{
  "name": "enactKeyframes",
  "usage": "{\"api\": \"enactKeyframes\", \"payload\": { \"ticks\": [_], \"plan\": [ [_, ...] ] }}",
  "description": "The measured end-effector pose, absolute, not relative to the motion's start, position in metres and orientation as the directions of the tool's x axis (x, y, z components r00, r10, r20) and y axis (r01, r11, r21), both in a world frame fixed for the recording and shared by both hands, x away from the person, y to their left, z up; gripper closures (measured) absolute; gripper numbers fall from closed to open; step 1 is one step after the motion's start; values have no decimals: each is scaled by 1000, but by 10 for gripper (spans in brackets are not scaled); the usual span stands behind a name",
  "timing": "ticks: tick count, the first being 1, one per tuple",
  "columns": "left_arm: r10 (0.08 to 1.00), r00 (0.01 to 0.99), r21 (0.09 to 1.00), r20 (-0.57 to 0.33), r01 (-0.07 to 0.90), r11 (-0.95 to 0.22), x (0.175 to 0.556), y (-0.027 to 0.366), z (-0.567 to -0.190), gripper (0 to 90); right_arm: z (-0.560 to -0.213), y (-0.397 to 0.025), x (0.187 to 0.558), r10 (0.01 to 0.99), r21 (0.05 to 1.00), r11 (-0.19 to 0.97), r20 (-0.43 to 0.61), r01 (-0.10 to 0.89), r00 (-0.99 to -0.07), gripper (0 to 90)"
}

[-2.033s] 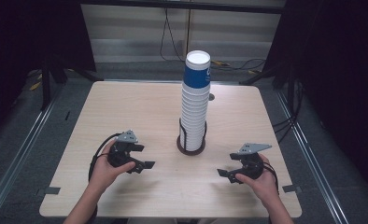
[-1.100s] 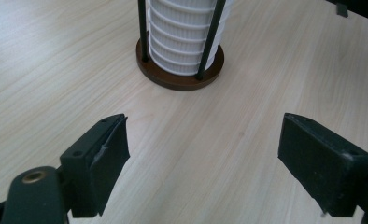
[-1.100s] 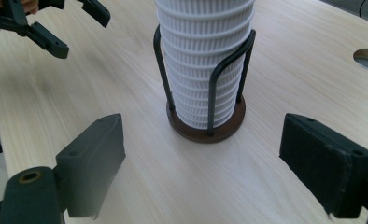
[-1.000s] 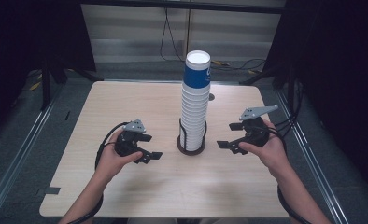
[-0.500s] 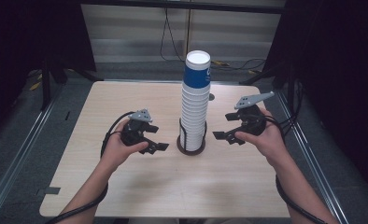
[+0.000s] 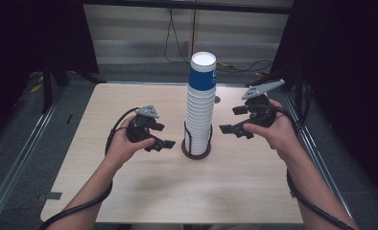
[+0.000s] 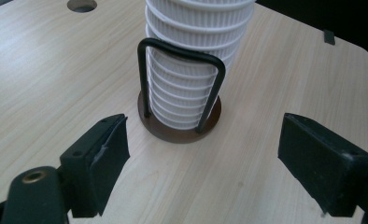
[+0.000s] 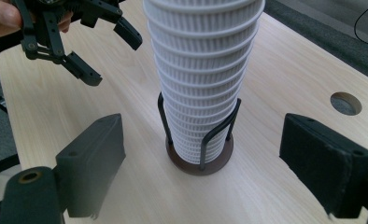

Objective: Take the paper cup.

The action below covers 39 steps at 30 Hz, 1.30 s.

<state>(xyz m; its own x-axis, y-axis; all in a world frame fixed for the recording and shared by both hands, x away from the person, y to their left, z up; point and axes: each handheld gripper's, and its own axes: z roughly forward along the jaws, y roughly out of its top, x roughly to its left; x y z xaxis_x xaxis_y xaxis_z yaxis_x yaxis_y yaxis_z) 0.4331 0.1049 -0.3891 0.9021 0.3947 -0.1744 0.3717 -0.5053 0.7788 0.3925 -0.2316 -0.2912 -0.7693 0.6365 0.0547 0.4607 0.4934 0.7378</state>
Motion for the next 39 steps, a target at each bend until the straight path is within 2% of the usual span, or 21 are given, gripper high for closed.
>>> {"api": "enactKeyframes", "payload": {
  "ticks": [18,39],
  "plan": [
    [364,920,784,-148,334,-524,442,84,-367,160,-264,-221,407,627,736,506,44,449,-778,135],
    [373,919,799,-126,317,-511,450,75,-343,158,-229,-194,420,622,749,508,22,425,-783,135]
  ]
}}
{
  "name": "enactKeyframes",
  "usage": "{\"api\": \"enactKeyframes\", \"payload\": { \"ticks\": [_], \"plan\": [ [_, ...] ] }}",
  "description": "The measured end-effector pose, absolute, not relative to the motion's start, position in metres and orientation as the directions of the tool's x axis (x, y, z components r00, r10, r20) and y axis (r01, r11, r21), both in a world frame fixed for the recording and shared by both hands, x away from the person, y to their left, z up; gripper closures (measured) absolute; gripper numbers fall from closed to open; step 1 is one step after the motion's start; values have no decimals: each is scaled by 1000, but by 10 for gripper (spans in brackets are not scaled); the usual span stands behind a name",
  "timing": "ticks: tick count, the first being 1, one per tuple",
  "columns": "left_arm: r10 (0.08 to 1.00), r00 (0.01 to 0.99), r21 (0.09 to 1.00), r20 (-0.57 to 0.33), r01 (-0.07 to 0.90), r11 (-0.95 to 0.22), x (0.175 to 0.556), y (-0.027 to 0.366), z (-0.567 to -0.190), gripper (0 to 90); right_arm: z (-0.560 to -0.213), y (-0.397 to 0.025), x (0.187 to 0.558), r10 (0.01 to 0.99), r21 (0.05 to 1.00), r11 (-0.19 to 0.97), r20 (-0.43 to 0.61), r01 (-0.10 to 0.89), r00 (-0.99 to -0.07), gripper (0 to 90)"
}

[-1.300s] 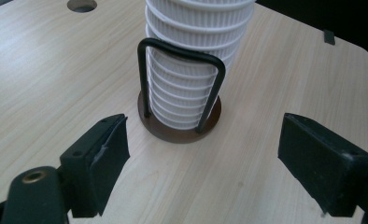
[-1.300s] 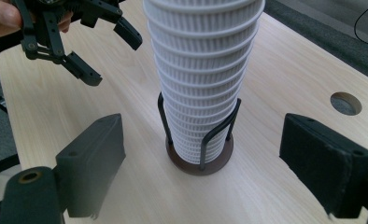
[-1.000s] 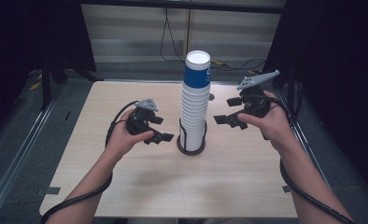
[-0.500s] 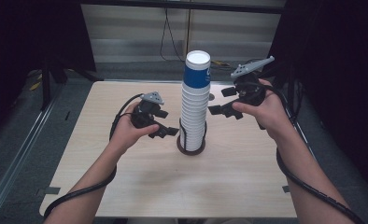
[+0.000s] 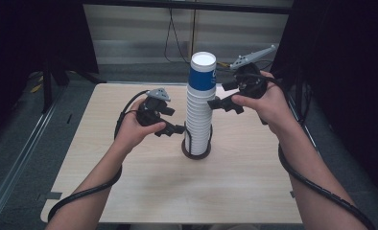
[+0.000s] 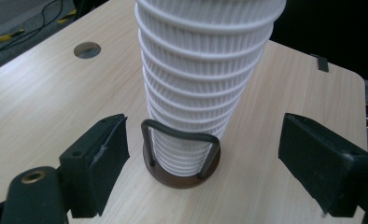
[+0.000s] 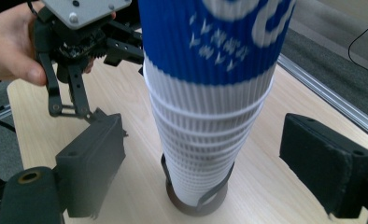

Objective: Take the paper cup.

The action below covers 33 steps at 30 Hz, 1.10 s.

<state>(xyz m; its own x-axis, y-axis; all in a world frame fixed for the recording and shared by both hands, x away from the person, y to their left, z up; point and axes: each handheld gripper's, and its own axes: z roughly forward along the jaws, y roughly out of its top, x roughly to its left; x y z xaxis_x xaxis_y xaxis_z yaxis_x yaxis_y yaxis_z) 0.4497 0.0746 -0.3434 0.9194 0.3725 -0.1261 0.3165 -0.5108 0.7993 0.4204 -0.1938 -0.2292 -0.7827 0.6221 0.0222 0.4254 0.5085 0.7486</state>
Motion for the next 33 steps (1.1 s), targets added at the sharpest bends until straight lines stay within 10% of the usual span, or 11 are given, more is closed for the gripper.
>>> {"api": "enactKeyframes", "payload": {
  "ticks": [33],
  "plan": [
    [359,928,820,-99,280,-499,457,71,-324,158,-213,-165,448,654,786,451,31,423,-756,126]
  ]
}}
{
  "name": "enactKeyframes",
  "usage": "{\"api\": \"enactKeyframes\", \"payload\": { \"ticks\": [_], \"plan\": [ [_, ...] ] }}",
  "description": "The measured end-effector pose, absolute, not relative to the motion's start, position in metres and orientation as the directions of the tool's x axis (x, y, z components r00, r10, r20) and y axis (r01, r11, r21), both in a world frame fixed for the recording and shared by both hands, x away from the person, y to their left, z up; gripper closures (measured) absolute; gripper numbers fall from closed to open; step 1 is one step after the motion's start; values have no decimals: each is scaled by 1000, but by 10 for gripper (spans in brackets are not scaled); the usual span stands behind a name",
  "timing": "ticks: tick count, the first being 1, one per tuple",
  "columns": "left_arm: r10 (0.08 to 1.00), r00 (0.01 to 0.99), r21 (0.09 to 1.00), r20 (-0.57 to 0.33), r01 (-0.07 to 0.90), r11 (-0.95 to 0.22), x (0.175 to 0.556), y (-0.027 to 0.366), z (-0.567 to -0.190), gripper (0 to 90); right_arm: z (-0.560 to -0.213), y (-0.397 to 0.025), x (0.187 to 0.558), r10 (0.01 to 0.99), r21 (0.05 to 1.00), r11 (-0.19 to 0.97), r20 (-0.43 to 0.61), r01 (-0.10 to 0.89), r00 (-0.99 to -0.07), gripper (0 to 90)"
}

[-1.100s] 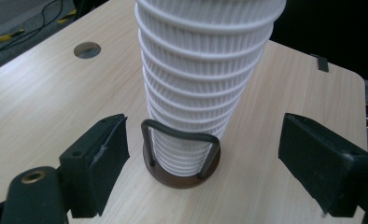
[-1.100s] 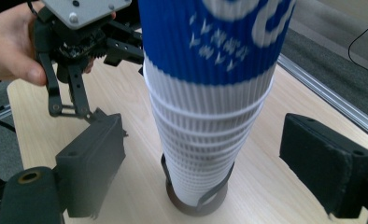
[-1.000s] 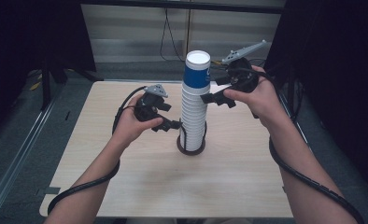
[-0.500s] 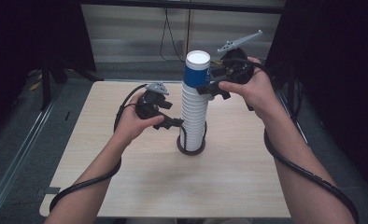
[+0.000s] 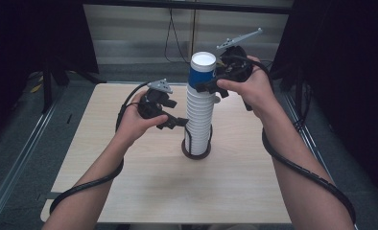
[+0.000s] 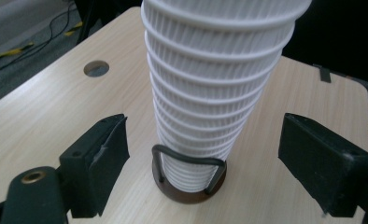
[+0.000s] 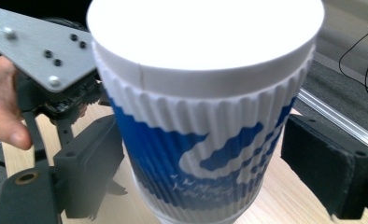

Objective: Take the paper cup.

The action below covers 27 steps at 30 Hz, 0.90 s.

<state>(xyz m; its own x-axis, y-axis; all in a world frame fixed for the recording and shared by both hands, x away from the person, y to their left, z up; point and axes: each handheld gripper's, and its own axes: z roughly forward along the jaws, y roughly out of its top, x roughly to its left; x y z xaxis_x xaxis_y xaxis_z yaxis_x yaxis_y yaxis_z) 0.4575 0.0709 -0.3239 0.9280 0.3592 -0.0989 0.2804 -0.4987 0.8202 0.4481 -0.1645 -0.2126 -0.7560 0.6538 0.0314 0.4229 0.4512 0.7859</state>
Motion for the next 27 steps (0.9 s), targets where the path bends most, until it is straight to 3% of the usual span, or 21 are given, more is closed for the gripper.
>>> {"api": "enactKeyframes", "payload": {
  "ticks": [27],
  "plan": [
    [334,941,823,-48,227,-520,463,51,-281,157,-211,-150,448,672,781,467,-10,414,-740,193]
  ]
}}
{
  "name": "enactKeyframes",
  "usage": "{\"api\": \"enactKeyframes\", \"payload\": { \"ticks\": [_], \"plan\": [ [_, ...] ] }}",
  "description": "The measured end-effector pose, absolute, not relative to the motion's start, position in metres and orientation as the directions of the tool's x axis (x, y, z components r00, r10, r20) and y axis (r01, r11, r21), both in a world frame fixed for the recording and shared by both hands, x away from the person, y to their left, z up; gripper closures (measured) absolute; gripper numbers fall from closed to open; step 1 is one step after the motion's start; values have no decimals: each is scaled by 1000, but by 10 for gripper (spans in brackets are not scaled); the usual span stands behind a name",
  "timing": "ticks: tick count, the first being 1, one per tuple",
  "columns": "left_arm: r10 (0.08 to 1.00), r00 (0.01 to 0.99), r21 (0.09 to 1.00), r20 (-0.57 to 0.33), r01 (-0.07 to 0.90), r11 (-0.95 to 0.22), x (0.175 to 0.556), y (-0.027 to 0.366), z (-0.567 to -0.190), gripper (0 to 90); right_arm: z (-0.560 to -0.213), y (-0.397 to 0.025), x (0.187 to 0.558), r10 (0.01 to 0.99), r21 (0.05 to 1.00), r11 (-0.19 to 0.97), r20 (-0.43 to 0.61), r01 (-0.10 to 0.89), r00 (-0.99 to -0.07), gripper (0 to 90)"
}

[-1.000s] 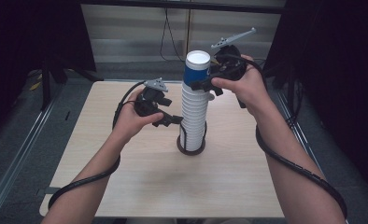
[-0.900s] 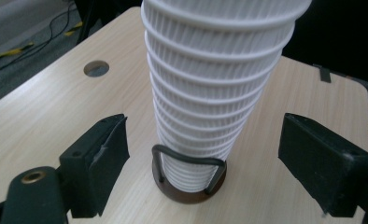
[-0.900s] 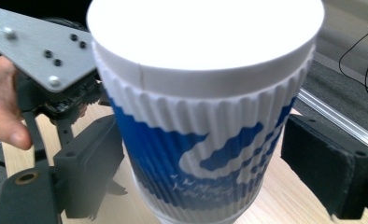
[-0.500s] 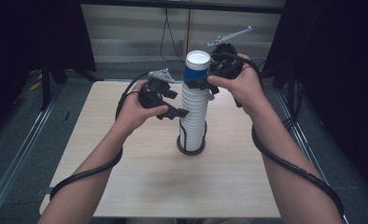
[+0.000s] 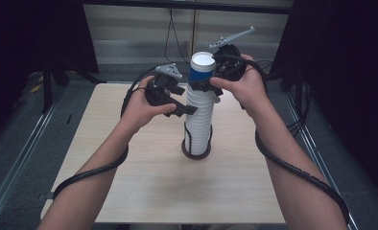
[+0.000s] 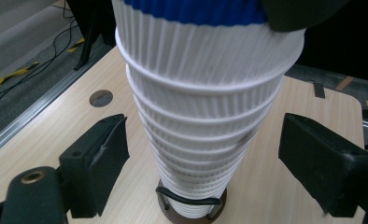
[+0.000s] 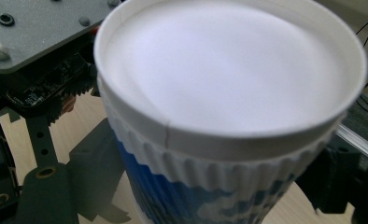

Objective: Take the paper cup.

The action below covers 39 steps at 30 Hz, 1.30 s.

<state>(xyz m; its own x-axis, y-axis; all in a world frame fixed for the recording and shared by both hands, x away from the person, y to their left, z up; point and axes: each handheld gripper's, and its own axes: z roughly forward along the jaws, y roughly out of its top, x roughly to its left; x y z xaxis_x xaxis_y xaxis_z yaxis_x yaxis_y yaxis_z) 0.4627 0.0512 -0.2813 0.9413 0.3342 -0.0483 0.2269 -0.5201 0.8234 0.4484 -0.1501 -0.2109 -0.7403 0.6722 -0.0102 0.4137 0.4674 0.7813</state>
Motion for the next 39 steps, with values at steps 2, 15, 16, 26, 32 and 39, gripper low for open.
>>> {"api": "enactKeyframes", "payload": {
  "ticks": [2,15,16,26,32,39],
  "plan": [
    [331,943,834,-43,216,-508,462,50,-280,158,-211,-150,447,676,784,465,-14,411,-737,195],
    [331,943,838,-11,189,-512,465,44,-277,157,-207,-151,446,669,777,483,-30,404,-743,204],
    [331,943,838,-11,189,-512,465,44,-277,157,-207,-151,446,669,777,483,-30,404,-743,204],
    [332,943,848,-21,192,-494,467,45,-281,156,-206,-150,445,669,775,488,-37,402,-742,208],
    [325,945,861,-26,186,-473,467,41,-279,155,-206,-152,445,668,780,483,-34,399,-744,209],
    [319,948,873,-18,170,-457,467,36,-282,144,-206,-153,445,670,782,480,-35,397,-742,210]
  ]
}}
